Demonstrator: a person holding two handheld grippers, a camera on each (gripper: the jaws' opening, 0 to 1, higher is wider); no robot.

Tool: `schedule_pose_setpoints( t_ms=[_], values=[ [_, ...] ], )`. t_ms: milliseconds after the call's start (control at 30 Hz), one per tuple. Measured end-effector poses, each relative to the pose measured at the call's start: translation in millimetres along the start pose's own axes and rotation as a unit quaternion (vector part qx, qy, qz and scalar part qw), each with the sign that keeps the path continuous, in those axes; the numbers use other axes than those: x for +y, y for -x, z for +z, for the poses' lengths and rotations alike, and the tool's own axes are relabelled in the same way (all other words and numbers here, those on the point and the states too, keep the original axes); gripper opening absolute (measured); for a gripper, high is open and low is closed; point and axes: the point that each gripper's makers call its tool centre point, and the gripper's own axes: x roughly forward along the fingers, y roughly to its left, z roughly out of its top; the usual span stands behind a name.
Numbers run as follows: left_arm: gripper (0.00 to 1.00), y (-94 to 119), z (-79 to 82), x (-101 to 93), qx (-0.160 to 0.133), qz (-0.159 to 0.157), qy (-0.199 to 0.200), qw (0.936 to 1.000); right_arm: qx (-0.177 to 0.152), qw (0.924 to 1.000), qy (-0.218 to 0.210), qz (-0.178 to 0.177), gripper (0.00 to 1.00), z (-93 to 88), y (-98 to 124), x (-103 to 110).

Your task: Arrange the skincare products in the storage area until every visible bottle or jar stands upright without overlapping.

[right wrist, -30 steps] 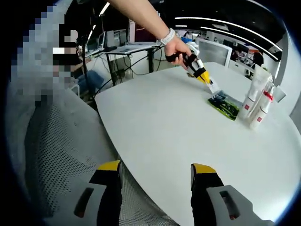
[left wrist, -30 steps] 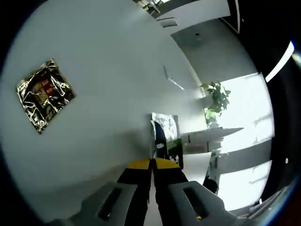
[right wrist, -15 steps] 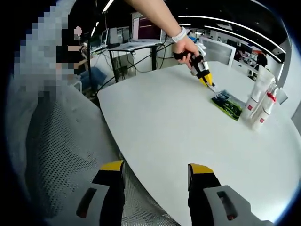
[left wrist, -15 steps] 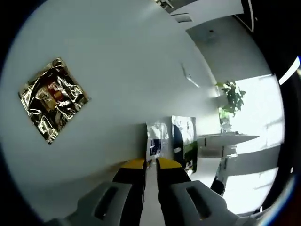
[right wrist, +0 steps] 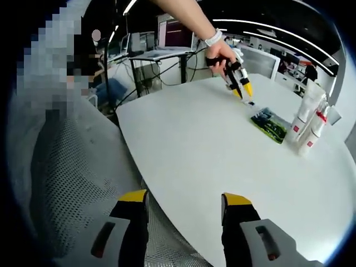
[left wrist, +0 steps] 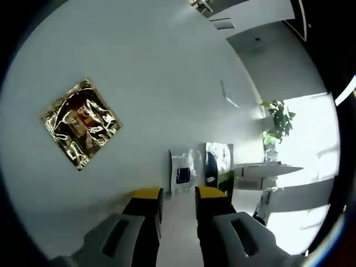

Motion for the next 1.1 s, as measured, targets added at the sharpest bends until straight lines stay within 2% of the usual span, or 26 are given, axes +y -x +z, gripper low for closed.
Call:
schedule_pose_setpoints(
  t_ms=[33, 67, 100, 133, 167, 200, 233, 300, 333, 400, 433, 500, 533, 600, 667, 733, 833, 933, 967, 1000, 1067, 1100],
  values=[
    [0.11, 4.1, 2.5, -7.7, 0.002, -0.022, -0.024, 0.9995, 0.0, 1.0, 0.0, 0.0, 0.49, 0.1, 0.0, 0.0],
    [0.1, 7.5, 4.5, -8.8, 0.003, -0.022, -0.035, 0.9991, 0.0, 1.0, 0.0, 0.0, 0.49, -0.1, 0.0, 0.3],
    [0.12, 13.2, 12.8, -4.8, -0.006, -0.008, -0.074, 0.9972, 0.0, 1.0, 0.001, 0.001, 0.49, -0.1, 0.0, 0.4],
    [0.16, 17.3, 15.8, 0.6, -0.006, 0.011, -0.088, 0.996, 0.0, 1.0, 0.001, 0.001, 0.49, -0.1, -0.1, 0.8],
    [0.21, 23.4, 23.0, 10.9, -0.01, 0.043, -0.117, 0.9921, 0.0, 1.0, 0.002, 0.002, 0.49, -0.3, -0.2, 1.1],
    [0.27, 27.6, 29.2, 15.6, -0.015, 0.059, -0.154, 0.9862, 0.0, 1.0, 0.003, 0.002, 0.48, -0.1, -0.1, 1.4],
    [0.31, 34.0, 39.0, 22.4, -0.024, 0.086, -0.2, 0.9757, 0.0, 1.0, 0.004, 0.003, 0.48, 0.1, -0.1, 1.5],
    [0.34, 41.2, 49.5, 28.1, -0.031, 0.114, -0.259, 0.9587, 0.001, 1.0, 0.004, 0.003, 0.48, -0.1, 0.0, 1.6],
    [0.34, 47.1, 60.6, 31.3, -0.042, 0.14, -0.325, 0.9341, 0.001, 1.0, 0.004, 0.004, 0.48, -0.2, 0.1, 1.6],
    [0.4, 52.8, 70.5, 39.6, -0.048, 0.181, -0.378, 0.9067, 0.002, 1.0, 0.004, 0.004, 0.48, -0.4, -0.2, 1.5],
    [0.46, 53.7, 72.5, 45.0, -0.045, 0.198, -0.388, 0.8992, 0.002, 1.0, 0.004, 0.005, 0.48, -0.6, -0.5, 1.6],
    [0.62, 52.0, 73.0, 57.3, -0.028, 0.22, -0.396, 0.8911, 0.002, 1.0, 0.003, 0.006, 0.49, -0.7, -0.6, 2.1],
    [0.67, 51.6, 74.1, 65.5, -0.017, 0.234, -0.408, 0.8824, 0.002, 1.0, 0.003, 0.006, 0.49, -0.4, -0.6, 2.2],
    [0.7, 47.3, 74.2, 72.9, -0.012, 0.239, -0.411, 0.8796, 0.004, 1.0, 0.003, 0.006, 0.48, -1.1, -0.8, 2.1],
    [0.65, 43.9, 76.8, 82.6, 0.001, 0.244, -0.41, 0.8789, 0.005, 1.0, 0.002, 0.006, 0.49, -1.7, -0.9, 2.0],
    [0.62, 40.6, 77.0, 83.2, 0.002, 0.243, -0.413, 0.8778, 0.005, 1.0, 0.001, 0.006, 0.48, -1.6, -1.0, 1.6],
    [0.61, 37.0, 79.8, 89.2, 0.007, 0.248, -0.419, 0.8735, 0.008, 0.9999, 0.001, 0.006, 0.48, -3.0, -1.4, 1.5],
    [0.58, 35.4, 76.2, 96.4, 0.033, 0.26, -0.442, 0.8579, 0.009, 0.9999, 0.001, 0.006, 0.48, -3.5, -1.3, 1.2],
    [0.57, 30.9, 77.5, 88.3, 0.017, 0.24, -0.443, 0.8635, 0.01, 0.9999, 0.001, 0.006, 0.48, -3.6, -1.3, 1.4],
    [0.57, 32.2, 77.9, 91.1, 0.018, 0.249, -0.435, 0.8655, 0.01, 0.9999, 0.001, 0.007, 0.48, -3.6, -1.2, 1.5],
    [0.55, 34.9, 78.8, 90.5, 0.02, 0.243, -0.434, 0.8673, 0.01, 0.9999, 0.002, 0.008, 0.48, -3.7, -1.3, 1.9],
    [0.53, 33.1, 76.9, 89.5, 0.022, 0.232, -0.433, 0.8706, 0.011, 0.9999, 0.002, 0.009, 0.48, -3.9, -1.4, 2.4]
  ],
)
